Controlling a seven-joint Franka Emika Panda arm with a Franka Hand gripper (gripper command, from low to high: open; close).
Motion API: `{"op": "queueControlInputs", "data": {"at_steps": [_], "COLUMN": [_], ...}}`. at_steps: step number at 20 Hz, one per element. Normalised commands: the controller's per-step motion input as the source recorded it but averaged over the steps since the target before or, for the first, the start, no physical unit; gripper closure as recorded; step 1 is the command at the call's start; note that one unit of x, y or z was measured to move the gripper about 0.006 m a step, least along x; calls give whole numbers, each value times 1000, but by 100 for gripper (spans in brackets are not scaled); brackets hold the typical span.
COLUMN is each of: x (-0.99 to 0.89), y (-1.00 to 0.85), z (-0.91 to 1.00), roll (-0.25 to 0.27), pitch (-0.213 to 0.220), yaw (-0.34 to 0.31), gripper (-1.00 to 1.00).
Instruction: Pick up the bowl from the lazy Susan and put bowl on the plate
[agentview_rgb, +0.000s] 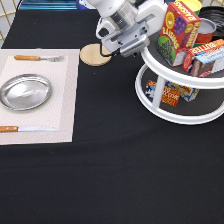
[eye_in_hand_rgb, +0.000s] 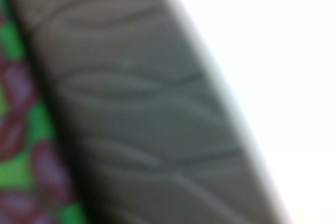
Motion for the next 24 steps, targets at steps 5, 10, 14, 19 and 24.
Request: {"op": "queueControlInputs", "data": {"at_steps": [5, 10, 14, 19, 24], "x": [746, 296, -14, -362, -793], "y": [-40, -246, -144, 95, 87], "z": [95, 244, 441, 561, 310], "roll": [75, 141, 117, 9, -117], "pitch": [133, 79, 15, -10, -133], "yaw": [37, 98, 80, 41, 39], "gripper": [-100, -100, -100, -100, -100]}}
